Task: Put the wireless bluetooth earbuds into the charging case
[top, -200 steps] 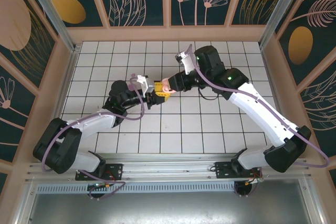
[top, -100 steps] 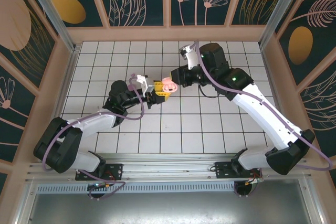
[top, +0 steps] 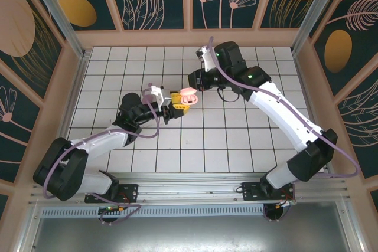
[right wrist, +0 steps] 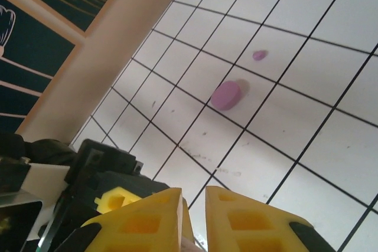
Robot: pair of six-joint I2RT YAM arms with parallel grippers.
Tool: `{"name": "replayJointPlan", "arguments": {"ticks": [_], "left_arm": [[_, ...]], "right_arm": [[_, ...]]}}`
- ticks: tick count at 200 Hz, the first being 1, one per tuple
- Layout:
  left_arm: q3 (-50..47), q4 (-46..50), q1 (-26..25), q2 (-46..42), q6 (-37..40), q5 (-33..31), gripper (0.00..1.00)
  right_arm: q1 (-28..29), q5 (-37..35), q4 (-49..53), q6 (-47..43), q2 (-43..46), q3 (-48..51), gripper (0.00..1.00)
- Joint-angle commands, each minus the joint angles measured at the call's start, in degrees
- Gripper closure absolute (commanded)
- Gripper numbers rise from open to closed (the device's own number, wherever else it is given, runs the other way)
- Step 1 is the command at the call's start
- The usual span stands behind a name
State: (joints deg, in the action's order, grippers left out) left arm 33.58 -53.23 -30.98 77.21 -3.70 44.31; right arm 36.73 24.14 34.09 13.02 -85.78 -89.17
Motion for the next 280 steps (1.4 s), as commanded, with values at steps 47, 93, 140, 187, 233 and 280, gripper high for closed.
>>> {"name": "replayJointPlan", "arguments": {"ticks": [47, 93, 140, 187, 233, 280], "left_arm": [[-0.6, -0.3, -0.2, -2.5, 0.0, -3.7, 0.89], [-0.3, -1.3, -0.2, -1.9, -0.9, -3.9, 0.88], [0.0, -3.1, -0.2, -1.4, -2.6, -3.5, 0.88], [0.3, -3.5, -0.2, -1.8, -3.2, -3.4, 0.88], [-0.3, -5.0, -0.2, -2.7, -4.6, -3.5, 0.88], [-0.5, -2.7, -0.2, -4.3, -3.6, -4.3, 0.87]], "right_arm": [[-0.4, 5.1, 0.8, 1.5, 5.5, 7.1, 0.85], [-5.0, 9.5, -8.5, 9.0, 14.5, 16.6, 0.69], [-10.7, 18.7, -27.5, 22.9, 19.6, 29.6, 0.50], [-8.2, 22.1, -36.6, 28.5, 16.3, 31.8, 0.46], [-4.4, 23.1, -38.6, 29.1, 11.8, 30.2, 0.46], [-4.0, 25.5, -43.7, 32.1, 10.5, 31.6, 0.54]]}}
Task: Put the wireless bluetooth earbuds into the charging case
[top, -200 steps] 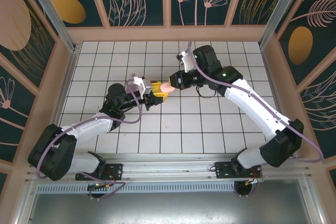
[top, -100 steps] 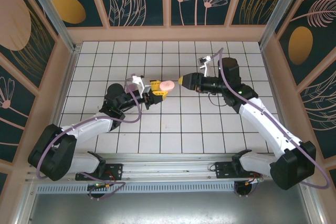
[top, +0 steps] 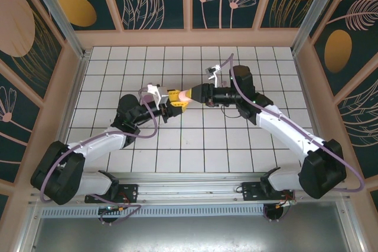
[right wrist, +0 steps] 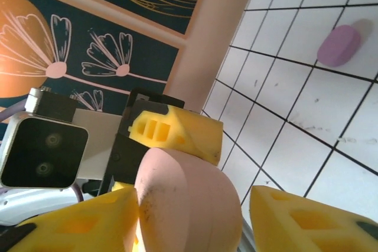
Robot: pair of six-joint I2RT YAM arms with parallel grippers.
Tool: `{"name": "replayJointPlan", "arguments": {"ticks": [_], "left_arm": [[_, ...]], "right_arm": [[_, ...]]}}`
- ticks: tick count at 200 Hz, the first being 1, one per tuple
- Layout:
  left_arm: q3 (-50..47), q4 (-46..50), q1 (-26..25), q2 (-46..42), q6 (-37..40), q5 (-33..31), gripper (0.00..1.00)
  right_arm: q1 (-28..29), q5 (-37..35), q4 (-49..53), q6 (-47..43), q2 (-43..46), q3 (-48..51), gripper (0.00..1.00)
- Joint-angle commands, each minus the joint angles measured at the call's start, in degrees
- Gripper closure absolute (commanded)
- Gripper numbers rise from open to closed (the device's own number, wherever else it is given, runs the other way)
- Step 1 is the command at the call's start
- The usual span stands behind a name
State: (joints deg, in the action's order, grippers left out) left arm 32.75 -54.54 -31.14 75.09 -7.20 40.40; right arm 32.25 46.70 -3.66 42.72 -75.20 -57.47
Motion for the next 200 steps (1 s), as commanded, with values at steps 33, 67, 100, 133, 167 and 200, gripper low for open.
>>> {"name": "replayJointPlan", "arguments": {"ticks": [33, 67, 100, 133, 167, 200], "left_arm": [[0.4, 2.8, 0.0, -3.8, 2.3, -3.5, 0.81], [1.3, 12.1, -0.1, -7.4, 7.0, -7.0, 0.39], [1.2, 20.1, 0.0, -10.9, 8.5, -13.1, 0.15], [0.5, 27.7, 0.0, -15.5, 7.3, -25.5, 0.02], [1.8, 40.2, 0.5, -19.3, 2.7, -41.1, 0.01], [5.0, 52.7, 4.1, -17.9, -6.0, -44.0, 0.01]], "right_arm": [[0.5, 3.7, -10.0, 3.7, -0.5, 0.4, 0.73], [0.5, 3.0, -12.0, 4.9, -3.5, -2.2, 0.79], [0.3, -0.8, -6.4, 1.7, -7.8, -8.1, 0.79], [-0.5, -4.2, -1.9, 0.4, -14.0, -13.6, 0.80], [-2.2, -7.4, 0.0, -2.2, -21.4, -18.4, 0.78], [-2.6, -8.7, 2.6, -4.9, -32.1, -25.7, 0.78]]}}
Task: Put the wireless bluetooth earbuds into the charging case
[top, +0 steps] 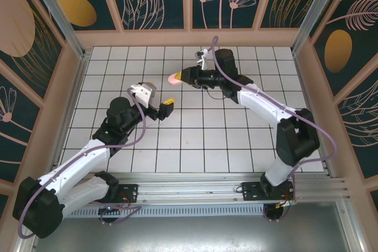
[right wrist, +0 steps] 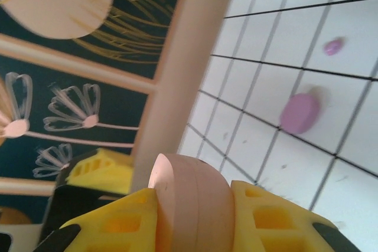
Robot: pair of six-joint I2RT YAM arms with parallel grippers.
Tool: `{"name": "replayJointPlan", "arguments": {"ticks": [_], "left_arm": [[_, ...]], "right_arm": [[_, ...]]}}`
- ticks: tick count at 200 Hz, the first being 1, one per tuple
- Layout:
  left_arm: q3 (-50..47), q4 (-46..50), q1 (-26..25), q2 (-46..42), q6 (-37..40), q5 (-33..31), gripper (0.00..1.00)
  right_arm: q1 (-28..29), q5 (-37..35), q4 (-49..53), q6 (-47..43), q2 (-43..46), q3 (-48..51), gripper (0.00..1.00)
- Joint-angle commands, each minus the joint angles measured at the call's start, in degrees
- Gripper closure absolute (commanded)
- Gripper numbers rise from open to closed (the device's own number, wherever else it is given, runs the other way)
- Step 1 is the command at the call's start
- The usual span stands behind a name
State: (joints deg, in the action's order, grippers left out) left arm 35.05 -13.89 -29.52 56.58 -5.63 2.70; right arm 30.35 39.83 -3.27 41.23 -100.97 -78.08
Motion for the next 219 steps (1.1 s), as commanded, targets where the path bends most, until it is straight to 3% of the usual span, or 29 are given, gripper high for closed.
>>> {"name": "replayJointPlan", "arguments": {"ticks": [1, 28, 54, 114, 156, 219], "left_arm": [[2.7, 12.2, 2.6, 0.6, -7.7, -6.1, 0.01], [0.5, 11.7, 6.3, -0.6, -13.3, -1.1, 0.01], [-1.4, 11.8, 7.9, -1.9, -17.9, -1.1, 0.01], [-1.1, 15.2, 8.1, 1.7, -18.5, 7.4, 0.01], [-1.2, 14.4, 8.1, 3.5, -24.2, -0.4, 0.01], [-0.9, 15.3, 8.1, 3.6, -23.6, -1.9, 0.01]], "right_arm": [[-0.7, -1.7, 2.1, -3.5, -6.8, -5.3, 0.78], [-0.8, -1.7, 3.1, -5.7, -16.8, -12.6, 0.79], [-0.8, -1.3, 4.1, -6.8, -24.7, -19.2, 0.79], [-1.6, -3.7, 13.0, -11.1, -38.4, -35.0, 0.76], [-1.5, -4.9, 16.4, -12.0, -44.7, -42.3, 0.74], [-1.4, -9.1, 20.0, -12.5, -46.6, -44.5, 0.65]]}}
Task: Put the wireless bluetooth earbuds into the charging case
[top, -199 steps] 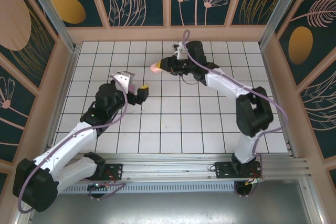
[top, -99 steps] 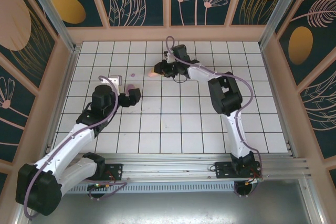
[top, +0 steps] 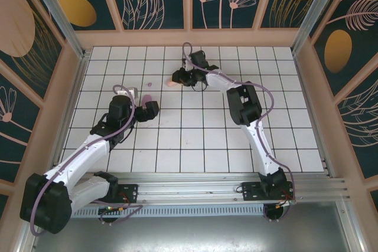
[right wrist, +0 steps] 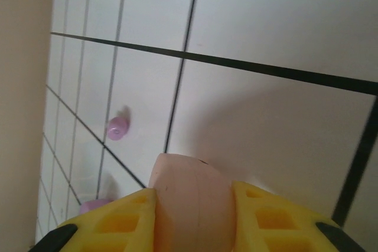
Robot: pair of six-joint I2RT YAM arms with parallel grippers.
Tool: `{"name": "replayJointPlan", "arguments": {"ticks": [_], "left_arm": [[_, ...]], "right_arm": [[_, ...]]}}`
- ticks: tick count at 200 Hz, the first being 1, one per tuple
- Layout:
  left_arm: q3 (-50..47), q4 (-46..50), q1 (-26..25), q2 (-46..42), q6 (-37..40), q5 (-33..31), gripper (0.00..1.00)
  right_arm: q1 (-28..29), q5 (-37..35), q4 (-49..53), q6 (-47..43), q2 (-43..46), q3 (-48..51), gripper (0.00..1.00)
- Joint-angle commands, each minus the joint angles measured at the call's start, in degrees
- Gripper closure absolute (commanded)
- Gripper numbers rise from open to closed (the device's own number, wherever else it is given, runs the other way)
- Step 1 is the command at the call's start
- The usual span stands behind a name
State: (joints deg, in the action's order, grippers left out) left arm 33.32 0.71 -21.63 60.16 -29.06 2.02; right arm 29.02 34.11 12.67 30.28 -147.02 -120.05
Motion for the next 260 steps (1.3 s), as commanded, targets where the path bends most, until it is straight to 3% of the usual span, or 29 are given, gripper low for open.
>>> {"name": "replayJointPlan", "arguments": {"ticks": [1, 75, 138, 164, 195, 230, 260], "left_arm": [[0.9, 0.7, 0.1, 0.0, -0.1, -1.1, 0.02], [2.7, 3.9, 0.2, 0.5, 6.1, 1.9, 0.02], [11.4, 8.8, 1.9, 12.1, 8.2, 1.2, 0.04], [14.8, 10.0, 4.7, 18.9, 13.1, 3.4, 0.05], [20.2, 13.4, 8.2, 28.3, 15.5, 6.8, 0.09], [25.0, 16.0, 8.7, 33.8, 16.9, 2.2, 0.11], [28.8, 18.9, 8.8, 38.5, 18.6, 2.2, 0.17]], "right_arm": [[-0.1, -3.4, 4.2, -1.6, -0.6, -2.5, 0.65], [0.1, -7.9, 13.1, -4.3, 0.3, -8.9, 0.56], [0.4, -13.8, 17.2, -6.4, 4.4, -7.0, 0.57], [0.8, -15.4, 12.4, -8.8, 11.5, 2.1, 0.60], [1.0, -16.4, 2.1, -9.1, 24.1, 20.2, 0.61], [1.6, -18.3, -7.6, -10.0, 39.8, 40.0, 0.61], [2.0, -20.3, -11.6, -10.7, 50.4, 51.7, 0.60]]}}
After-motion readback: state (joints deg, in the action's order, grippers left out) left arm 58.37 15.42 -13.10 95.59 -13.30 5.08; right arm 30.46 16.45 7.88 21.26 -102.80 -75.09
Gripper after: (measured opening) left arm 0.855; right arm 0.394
